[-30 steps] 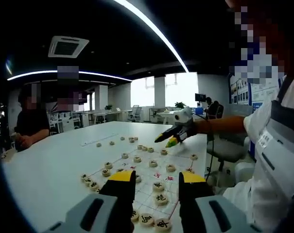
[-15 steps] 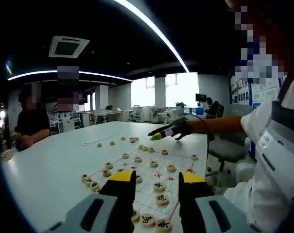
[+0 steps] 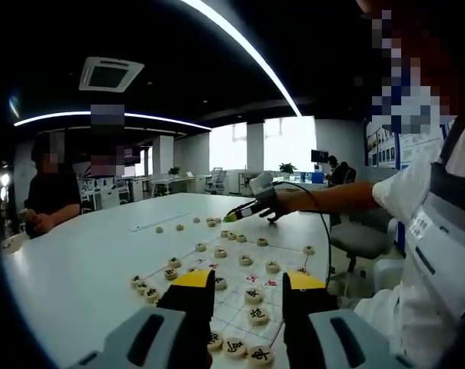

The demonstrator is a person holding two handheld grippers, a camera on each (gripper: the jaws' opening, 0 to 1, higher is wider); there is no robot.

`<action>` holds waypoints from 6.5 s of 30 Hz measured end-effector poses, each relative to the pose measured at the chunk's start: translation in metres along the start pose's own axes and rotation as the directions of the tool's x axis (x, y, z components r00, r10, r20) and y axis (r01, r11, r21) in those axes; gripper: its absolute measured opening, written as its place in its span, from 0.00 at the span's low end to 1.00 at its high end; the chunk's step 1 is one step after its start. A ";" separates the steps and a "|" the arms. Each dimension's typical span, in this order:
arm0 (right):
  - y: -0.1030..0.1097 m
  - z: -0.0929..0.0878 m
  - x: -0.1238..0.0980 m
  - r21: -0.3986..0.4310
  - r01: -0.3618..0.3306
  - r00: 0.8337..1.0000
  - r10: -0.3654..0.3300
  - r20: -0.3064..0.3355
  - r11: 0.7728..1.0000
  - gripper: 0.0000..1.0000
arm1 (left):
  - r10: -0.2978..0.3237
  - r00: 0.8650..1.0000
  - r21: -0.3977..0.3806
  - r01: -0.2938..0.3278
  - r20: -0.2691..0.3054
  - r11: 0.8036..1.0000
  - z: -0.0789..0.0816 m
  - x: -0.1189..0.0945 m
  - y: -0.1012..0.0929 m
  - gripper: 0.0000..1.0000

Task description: Pick up the chess pieces one by one and place each piece onto its starting position on the chessboard, setting the pieces on their correct points until all the chess pieces are arranged in the starting layout

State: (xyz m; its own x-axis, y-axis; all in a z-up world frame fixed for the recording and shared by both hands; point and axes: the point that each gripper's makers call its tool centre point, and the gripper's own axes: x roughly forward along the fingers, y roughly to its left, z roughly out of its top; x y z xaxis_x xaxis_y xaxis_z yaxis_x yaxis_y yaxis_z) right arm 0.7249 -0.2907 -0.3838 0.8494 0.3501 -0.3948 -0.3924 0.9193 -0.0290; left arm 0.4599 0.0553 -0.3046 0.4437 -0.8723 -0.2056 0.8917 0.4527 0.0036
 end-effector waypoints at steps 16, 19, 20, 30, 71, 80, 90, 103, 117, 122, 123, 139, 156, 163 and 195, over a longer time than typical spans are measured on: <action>-0.031 -0.002 0.034 -0.031 0.071 0.995 -0.073 -0.068 0.997 0.41 | -0.001 1.000 0.003 0.001 -0.003 1.000 -0.001 0.001 0.000 0.37; -0.033 -0.004 0.036 -0.032 0.075 0.994 -0.077 -0.083 0.997 0.32 | 0.001 1.000 0.001 -0.001 -0.003 1.000 -0.001 0.001 0.000 0.37; -0.032 -0.005 0.036 -0.032 0.077 0.993 -0.080 -0.087 0.996 0.23 | 0.002 1.000 0.000 -0.002 -0.002 1.000 -0.001 0.001 0.001 0.37; -0.031 -0.002 0.033 -0.061 0.077 0.995 -0.081 -0.060 0.995 0.18 | -0.003 1.000 0.001 0.003 0.001 1.000 0.000 0.001 -0.001 0.37; 0.093 -0.023 -0.065 -0.103 -0.343 0.939 0.342 -0.034 0.934 0.18 | -0.005 1.000 0.011 0.005 0.006 1.000 0.003 0.001 -0.005 0.36; 0.134 -0.038 -0.092 -0.152 -0.483 0.875 0.474 -0.094 0.862 0.18 | 0.001 1.000 0.008 -0.001 0.005 1.000 0.002 0.002 -0.002 0.35; 0.149 -0.043 -0.088 -0.195 -0.520 0.854 0.502 -0.139 0.831 0.18 | 0.002 1.000 0.004 -0.002 0.005 1.000 0.002 0.001 -0.001 0.35; 0.144 -0.042 -0.087 -0.174 -0.503 0.863 0.485 -0.137 0.846 0.19 | 0.005 1.000 0.000 -0.005 0.005 1.000 0.002 0.001 0.000 0.35; 0.132 -0.031 -0.084 -0.128 -0.462 0.887 0.456 -0.076 0.878 0.32 | 0.006 1.000 0.001 -0.006 0.008 1.000 0.003 0.001 0.000 0.35; 0.113 -0.025 -0.072 -0.124 -0.391 0.920 0.387 -0.058 0.912 0.41 | 0.004 1.000 0.002 -0.004 0.010 1.000 0.004 0.001 0.000 0.35; 0.106 -0.025 -0.068 -0.135 -0.367 0.930 0.362 -0.060 0.920 0.42 | 0.004 1.000 0.002 -0.004 0.012 1.000 0.004 0.001 0.000 0.35; 0.008 -0.002 -0.003 -0.027 -0.052 0.999 0.052 0.000 0.998 0.43 | 0.014 1.000 0.004 -0.014 0.020 1.000 0.006 -0.002 0.002 0.35; -0.042 0.004 0.053 -0.076 0.100 0.993 -0.104 -0.051 0.992 0.42 | 0.010 1.000 0.007 -0.010 0.014 1.000 0.005 -0.003 0.001 0.35; -0.037 0.007 0.060 -0.076 0.112 0.992 -0.117 -0.052 0.991 0.42 | 0.014 1.000 0.004 -0.014 0.014 1.000 0.004 -0.004 0.002 0.35; 0.022 0.008 -0.015 -0.017 -0.110 0.993 0.111 0.036 0.994 0.19 | 0.011 1.000 0.007 -0.011 0.017 1.000 0.005 -0.002 0.000 0.35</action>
State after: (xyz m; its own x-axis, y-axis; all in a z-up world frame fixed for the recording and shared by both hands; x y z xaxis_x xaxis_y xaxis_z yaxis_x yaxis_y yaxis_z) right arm 0.7065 -0.2743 -0.3709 0.8129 0.4561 -0.3622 -0.4897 0.8719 -0.0009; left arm 0.4593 0.0562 -0.2989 0.4551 -0.8702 -0.1887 0.8872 0.4613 0.0126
